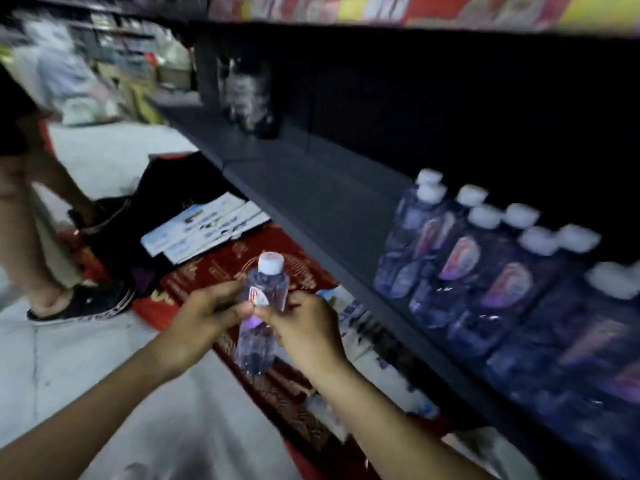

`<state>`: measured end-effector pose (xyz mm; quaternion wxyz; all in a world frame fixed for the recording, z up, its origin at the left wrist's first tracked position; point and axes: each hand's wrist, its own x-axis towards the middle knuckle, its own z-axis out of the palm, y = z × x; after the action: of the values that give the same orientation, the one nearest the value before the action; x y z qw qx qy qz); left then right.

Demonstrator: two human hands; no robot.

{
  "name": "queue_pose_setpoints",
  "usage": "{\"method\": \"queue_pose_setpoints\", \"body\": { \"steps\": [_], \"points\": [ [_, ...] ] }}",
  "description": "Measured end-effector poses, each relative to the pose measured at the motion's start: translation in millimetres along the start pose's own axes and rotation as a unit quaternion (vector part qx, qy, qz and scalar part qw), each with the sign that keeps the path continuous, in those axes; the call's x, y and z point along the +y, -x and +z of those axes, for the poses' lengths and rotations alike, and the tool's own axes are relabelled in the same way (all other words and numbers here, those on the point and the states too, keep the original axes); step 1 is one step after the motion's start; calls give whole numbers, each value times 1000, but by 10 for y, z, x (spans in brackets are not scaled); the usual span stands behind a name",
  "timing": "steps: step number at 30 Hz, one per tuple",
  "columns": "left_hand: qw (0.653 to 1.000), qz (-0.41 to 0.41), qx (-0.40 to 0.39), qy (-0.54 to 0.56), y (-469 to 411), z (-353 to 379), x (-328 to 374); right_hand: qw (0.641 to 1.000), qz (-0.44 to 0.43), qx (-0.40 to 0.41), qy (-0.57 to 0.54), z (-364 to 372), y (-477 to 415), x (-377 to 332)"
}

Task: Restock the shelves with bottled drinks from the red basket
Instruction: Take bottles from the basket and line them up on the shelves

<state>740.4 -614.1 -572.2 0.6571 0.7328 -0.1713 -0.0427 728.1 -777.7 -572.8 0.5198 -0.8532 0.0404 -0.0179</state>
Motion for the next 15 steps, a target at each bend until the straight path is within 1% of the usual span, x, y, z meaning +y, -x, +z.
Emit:
{"method": "queue_pose_setpoints", "body": {
  "steps": [3, 8, 10, 12, 15],
  "points": [
    [998, 41, -38, -5, -218, 130, 518, 996, -34, 54, -66, -499, 137, -435],
    [993, 103, -63, 2, -679, 458, 1013, 982, -65, 175, -33, -1074, 104, -797],
    [991, 106, -80, 7, -887, 577, 1080, 978, -58, 200, -18, -1178, 33, -847],
    [990, 107, -91, 14, -1079, 657, 1075, 976, -33, 214, 17, -1240, -48, -857],
    [992, 100, -79, 18, -1346, 721, 939, 976, 0, 210, 59, -1272, -209, -815]
  ]
}}
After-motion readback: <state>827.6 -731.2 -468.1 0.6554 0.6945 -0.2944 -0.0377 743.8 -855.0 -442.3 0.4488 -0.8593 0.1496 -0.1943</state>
